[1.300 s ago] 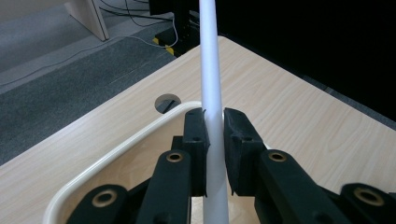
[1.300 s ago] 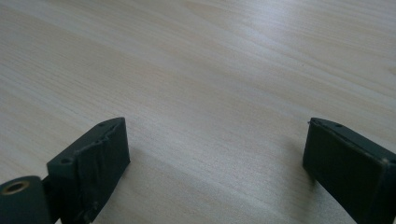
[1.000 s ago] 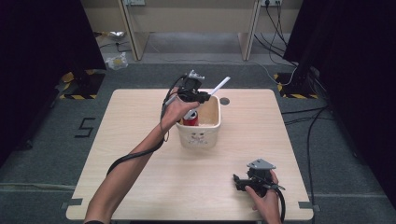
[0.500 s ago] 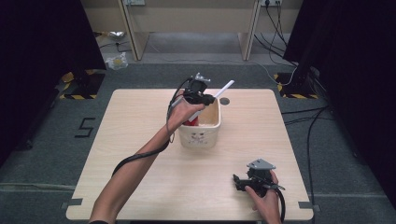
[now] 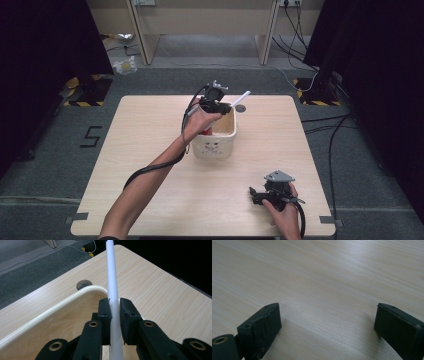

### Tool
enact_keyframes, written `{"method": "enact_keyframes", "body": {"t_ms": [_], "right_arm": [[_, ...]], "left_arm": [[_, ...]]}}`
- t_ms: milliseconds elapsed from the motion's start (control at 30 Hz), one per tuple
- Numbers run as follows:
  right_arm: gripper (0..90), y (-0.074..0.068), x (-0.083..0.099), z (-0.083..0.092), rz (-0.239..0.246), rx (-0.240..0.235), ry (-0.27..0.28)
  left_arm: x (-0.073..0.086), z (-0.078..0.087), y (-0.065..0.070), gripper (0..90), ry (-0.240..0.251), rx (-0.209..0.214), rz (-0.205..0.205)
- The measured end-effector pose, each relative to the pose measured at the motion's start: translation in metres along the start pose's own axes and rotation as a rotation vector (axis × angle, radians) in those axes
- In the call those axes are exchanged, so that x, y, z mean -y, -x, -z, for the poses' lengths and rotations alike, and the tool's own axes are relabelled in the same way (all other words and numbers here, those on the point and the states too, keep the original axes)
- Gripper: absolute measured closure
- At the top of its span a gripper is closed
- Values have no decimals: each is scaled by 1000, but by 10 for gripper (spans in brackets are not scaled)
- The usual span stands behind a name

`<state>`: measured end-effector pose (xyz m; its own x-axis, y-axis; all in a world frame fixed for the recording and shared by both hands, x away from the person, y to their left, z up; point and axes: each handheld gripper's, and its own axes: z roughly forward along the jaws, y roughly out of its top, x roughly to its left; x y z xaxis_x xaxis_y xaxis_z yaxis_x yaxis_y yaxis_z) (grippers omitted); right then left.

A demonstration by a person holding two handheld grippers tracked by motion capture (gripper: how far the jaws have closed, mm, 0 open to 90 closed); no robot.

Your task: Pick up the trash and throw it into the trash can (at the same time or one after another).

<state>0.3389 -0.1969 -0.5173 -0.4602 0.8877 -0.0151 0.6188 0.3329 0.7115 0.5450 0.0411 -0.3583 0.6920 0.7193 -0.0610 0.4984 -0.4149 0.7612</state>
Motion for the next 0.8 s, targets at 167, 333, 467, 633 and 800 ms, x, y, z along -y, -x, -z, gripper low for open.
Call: {"method": "enact_keyframes", "body": {"t_ms": [167, 333, 467, 633, 800], "right_arm": [[74, 0, 0, 0, 2, 0, 0], [74, 0, 0, 0, 4, -2, -1], [74, 0, 0, 0, 4, -2, -1], [73, 0, 0, 0, 4, -2, -1], [73, 0, 0, 0, 4, -3, -1]], "left_arm": [[0, -4, 4, 791, -20, -3, -9], [0, -6, 3, 788, -42, -11, -6], [1, -7, 3, 780, -56, -17, -13], [2, -6, 3, 751, -50, -22, -14], [0, -1, 4, 646, -40, -22, -20]]}}
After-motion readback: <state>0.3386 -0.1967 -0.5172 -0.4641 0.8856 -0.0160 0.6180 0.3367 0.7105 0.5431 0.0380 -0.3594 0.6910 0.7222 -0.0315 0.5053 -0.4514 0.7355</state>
